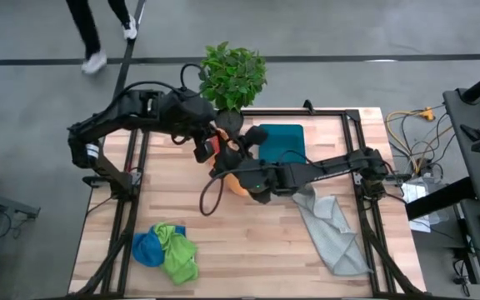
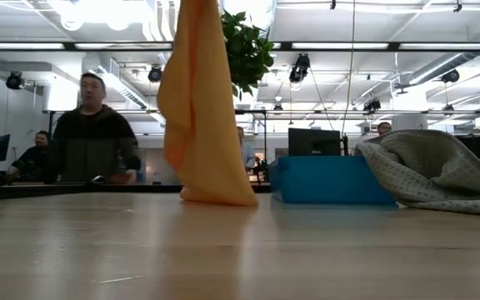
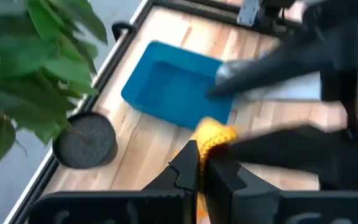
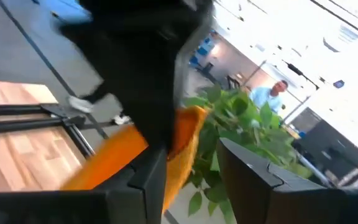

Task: Fold microfiber towels
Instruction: Fold the orange microfiber towel

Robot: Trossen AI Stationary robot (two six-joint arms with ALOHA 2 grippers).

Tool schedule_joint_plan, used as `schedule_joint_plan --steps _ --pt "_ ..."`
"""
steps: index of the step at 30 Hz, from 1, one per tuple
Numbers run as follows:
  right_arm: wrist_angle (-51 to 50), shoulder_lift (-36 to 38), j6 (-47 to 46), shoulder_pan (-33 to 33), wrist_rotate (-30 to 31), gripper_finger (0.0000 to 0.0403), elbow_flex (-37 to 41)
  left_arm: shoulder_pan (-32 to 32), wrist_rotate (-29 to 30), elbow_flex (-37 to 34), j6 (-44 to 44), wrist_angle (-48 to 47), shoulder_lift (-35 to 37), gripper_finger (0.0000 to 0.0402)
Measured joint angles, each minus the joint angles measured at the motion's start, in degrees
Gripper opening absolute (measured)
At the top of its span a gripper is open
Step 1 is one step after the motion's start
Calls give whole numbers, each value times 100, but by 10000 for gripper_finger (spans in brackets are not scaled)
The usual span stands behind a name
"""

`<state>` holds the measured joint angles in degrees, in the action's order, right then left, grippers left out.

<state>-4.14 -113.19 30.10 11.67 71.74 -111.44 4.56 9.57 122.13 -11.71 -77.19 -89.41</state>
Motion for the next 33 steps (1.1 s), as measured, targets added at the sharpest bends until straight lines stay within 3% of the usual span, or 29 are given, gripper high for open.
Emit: schedule_joint_plan --steps 4,10,13,24,27,31,33 --pt "-652 144 -802 -120 -7 125 3 -26 -272 2 7 -192 106 0" --pt "-1801 264 -2531 -282 -1830 110 16 -15 -415 2 167 -103 295 0" --pt "-1722 310 -2668 -368 -2327 103 16 -15 -414 2 204 -93 328 0" --pt "-1618 570 -2692 -359 -2699 97 -58 -11 -108 -16 802 -189 323 0" --pt "-1619 701 -2801 -349 -3192 96 -59 24 158 -18 806 -185 323 0" --pt "-1616 782 -3055 -377 -4334 92 -57 105 143 -22 813 -95 321 0" --pt "-1616 785 -3240 -394 -4394 91 -57 109 139 -22 811 -42 321 0"
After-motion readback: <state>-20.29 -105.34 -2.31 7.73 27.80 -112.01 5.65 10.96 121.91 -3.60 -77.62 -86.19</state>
